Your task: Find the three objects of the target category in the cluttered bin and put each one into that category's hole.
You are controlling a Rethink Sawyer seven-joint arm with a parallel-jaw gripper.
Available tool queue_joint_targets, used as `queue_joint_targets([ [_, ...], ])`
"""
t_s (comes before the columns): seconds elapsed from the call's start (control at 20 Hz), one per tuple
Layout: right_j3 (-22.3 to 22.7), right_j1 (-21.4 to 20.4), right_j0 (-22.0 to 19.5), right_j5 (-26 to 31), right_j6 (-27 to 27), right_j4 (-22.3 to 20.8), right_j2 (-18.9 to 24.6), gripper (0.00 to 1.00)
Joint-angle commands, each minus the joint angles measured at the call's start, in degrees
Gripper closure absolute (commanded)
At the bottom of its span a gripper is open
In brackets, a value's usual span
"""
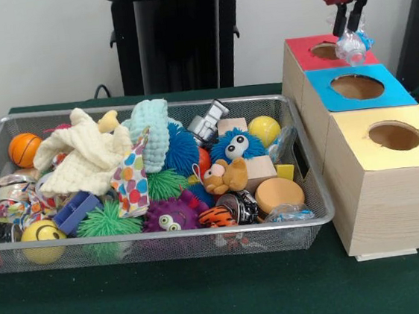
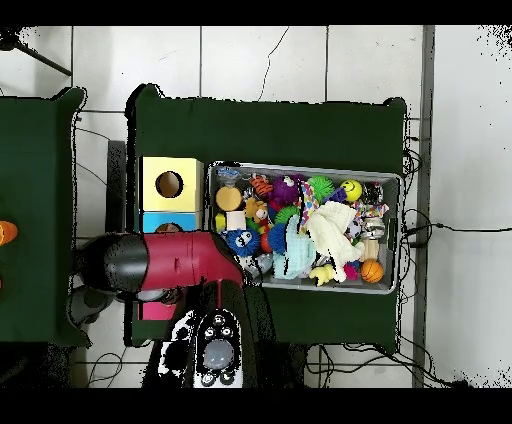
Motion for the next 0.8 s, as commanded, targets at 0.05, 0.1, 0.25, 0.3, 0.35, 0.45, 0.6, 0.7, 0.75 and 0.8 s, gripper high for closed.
queue_joint_targets([
  [0.05,0.6,2.0,-3.3,-2.2,7.3,0.6,2.0,1.00],
  [0.1,0.4,2.2,-3.3,-2.2,7.6,0.9,2.3,1.00],
  [0.25,0.5,2.9,-2.6,-4.1,9.1,1.1,2.4,1.00],
  [0.3,0.4,3.2,-2.4,-4.7,9.5,1.1,2.5,1.00],
  [0.35,0.3,3.4,-2.2,-5.1,9.8,1.0,2.4,1.00],
  [0.45,-0.2,4.2,-1.8,-5.5,10.4,0.7,2.2,1.00],
  [0.6,-1.6,5.4,-0.8,-5.6,11.8,1.1,2.1,1.00],
  [0.7,-2.4,6.1,-0.2,-5.8,12.6,1.2,1.9,1.00],
  [0.75,-2.7,6.3,0.0,-5.7,12.8,1.3,1.9,1.00],
  [0.8,-2.6,6.3,0.0,-6.0,12.8,1.2,1.8,1.00],
])
